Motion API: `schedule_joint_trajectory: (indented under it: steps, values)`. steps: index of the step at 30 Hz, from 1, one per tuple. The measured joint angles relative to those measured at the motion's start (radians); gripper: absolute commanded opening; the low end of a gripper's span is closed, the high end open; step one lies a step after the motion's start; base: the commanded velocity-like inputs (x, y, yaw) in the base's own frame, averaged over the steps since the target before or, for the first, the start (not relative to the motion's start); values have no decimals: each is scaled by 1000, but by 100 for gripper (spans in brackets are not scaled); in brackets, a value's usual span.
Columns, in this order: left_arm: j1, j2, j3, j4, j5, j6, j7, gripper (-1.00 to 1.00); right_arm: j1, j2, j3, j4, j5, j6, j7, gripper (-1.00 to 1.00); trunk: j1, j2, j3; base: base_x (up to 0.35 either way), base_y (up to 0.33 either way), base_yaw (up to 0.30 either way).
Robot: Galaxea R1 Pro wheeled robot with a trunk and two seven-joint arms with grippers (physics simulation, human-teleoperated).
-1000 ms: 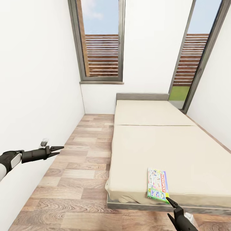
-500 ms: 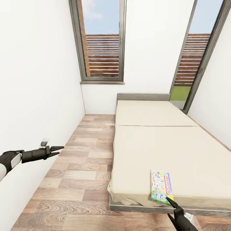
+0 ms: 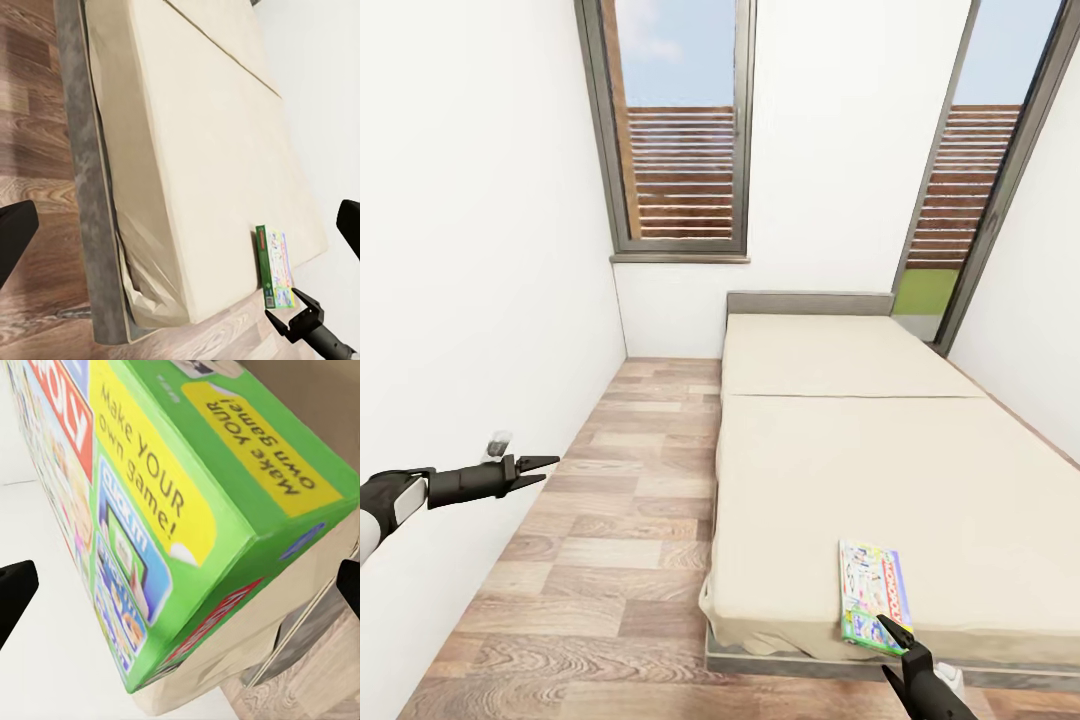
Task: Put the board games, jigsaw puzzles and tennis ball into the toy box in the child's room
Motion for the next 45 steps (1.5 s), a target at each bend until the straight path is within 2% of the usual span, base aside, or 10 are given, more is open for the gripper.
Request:
schedule_joint_trajectory:
  steps: [27, 28, 45]
  values:
    - [0, 0, -1, 0, -3, 0, 1, 100, 0, 0, -1, 0, 0, -1, -1, 100, 0, 0, 0, 2, 1, 0]
    - [0, 0, -1, 0, -3, 0, 1, 100, 0, 0, -1, 0, 0, 0, -1, -100, 0, 0, 0, 0, 0, 0]
    - [0, 0, -2, 1, -3, 0, 0, 100, 0, 0, -1, 0, -5, 3, 1, -100, 0, 0, 0, 0, 0, 0]
